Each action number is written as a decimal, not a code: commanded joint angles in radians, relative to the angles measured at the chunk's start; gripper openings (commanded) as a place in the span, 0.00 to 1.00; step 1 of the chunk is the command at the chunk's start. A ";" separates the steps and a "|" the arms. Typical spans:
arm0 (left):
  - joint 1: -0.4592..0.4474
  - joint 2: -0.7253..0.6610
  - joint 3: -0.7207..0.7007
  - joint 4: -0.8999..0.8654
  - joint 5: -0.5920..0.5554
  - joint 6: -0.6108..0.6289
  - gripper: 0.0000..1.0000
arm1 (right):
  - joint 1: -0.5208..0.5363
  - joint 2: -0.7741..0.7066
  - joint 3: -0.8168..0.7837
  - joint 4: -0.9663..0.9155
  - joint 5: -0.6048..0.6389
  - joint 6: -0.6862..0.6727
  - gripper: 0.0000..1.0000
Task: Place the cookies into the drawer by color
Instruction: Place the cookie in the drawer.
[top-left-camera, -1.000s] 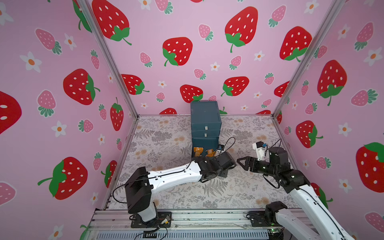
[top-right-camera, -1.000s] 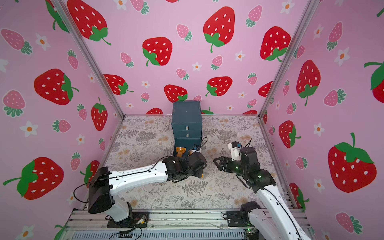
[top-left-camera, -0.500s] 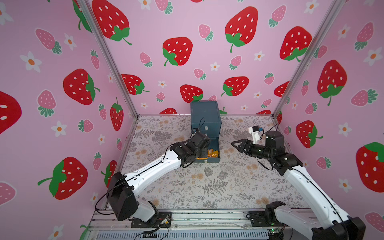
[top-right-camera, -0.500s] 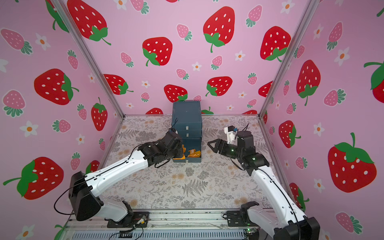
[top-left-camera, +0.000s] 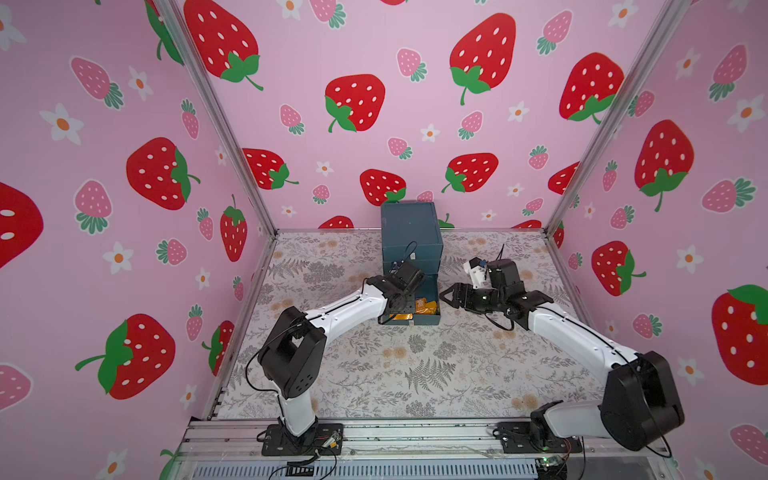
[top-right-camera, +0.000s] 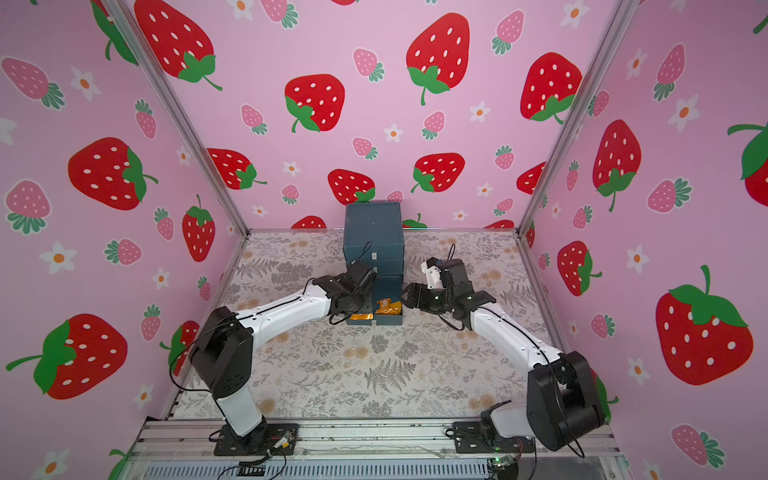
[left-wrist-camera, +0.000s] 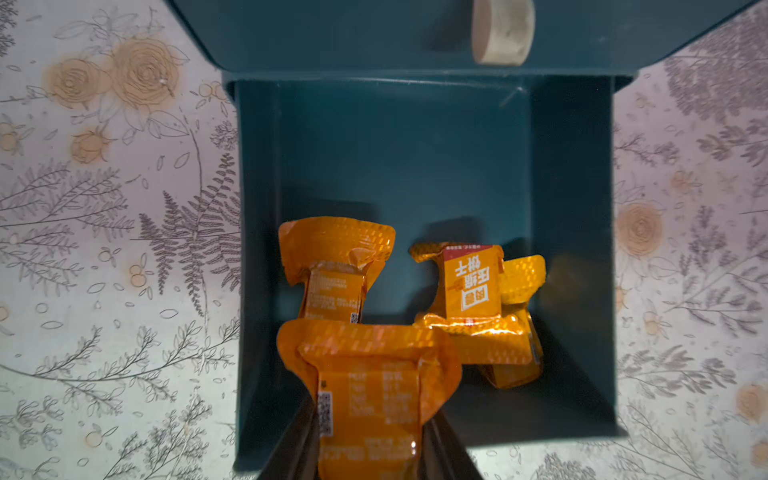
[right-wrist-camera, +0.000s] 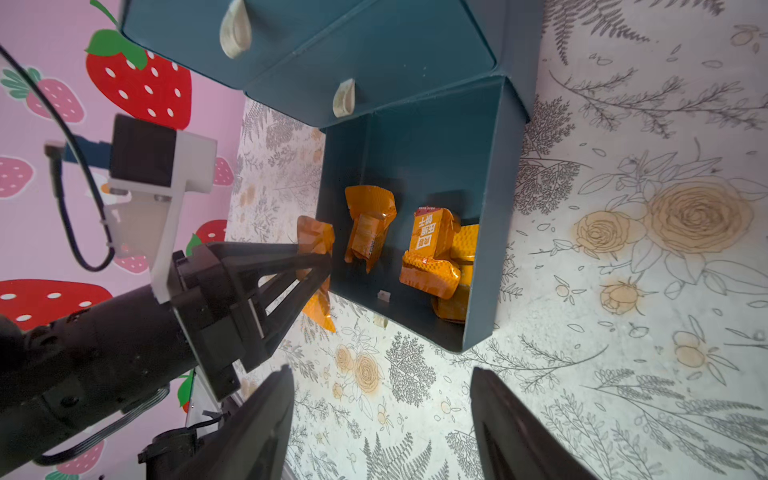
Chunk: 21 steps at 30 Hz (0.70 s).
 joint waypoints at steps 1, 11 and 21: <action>0.006 0.041 0.074 0.034 -0.031 0.031 0.27 | 0.017 0.015 0.031 -0.005 0.045 -0.046 0.72; 0.020 0.195 0.148 0.063 -0.062 0.038 0.26 | 0.047 0.023 0.024 -0.022 0.080 -0.069 0.72; 0.024 0.263 0.168 0.058 -0.059 0.044 0.28 | 0.064 0.045 0.040 -0.037 0.116 -0.083 0.72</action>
